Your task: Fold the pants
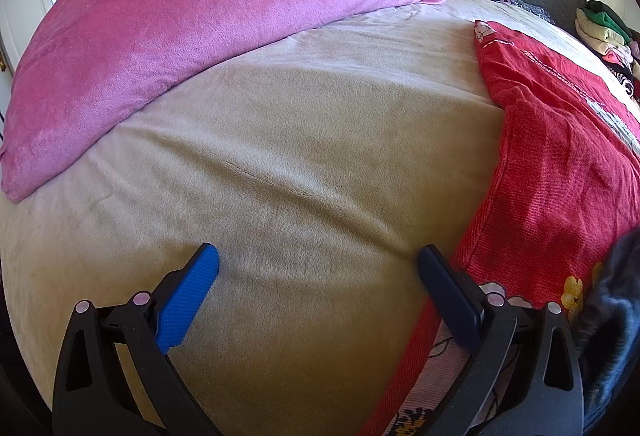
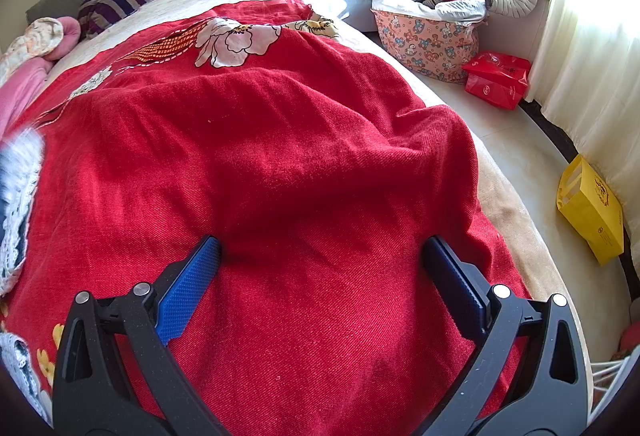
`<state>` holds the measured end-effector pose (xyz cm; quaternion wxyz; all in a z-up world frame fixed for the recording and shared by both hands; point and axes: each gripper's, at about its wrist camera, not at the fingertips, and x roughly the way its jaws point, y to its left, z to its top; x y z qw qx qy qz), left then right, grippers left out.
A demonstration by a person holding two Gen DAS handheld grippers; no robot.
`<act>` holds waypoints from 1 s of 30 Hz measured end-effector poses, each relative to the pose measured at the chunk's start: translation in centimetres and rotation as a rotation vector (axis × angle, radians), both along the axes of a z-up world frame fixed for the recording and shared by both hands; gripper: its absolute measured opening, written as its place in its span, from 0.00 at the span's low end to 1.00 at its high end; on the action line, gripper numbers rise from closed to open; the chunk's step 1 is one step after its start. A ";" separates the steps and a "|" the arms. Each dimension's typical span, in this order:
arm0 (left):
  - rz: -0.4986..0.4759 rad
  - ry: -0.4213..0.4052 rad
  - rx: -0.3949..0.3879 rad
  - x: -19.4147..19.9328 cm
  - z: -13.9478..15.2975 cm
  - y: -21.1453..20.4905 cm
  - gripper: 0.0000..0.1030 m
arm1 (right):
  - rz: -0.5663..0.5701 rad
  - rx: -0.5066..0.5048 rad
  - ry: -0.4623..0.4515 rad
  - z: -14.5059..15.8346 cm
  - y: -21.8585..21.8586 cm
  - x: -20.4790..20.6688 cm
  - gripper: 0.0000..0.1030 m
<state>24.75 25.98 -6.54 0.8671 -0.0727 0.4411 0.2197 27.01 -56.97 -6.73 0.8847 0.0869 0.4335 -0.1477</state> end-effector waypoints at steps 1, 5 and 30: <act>0.002 0.001 0.003 0.0 -0.1 -0.1 0.96 | 0.000 0.000 0.000 0.0 0.0 0.0 0.92; 0.003 -0.011 -0.003 -0.1 -0.1 0.0 0.96 | 0.000 -0.001 0.000 0.0 0.0 0.0 0.92; 0.003 -0.014 -0.012 -0.2 0.0 0.2 0.96 | 0.000 0.000 0.000 0.0 0.0 0.0 0.92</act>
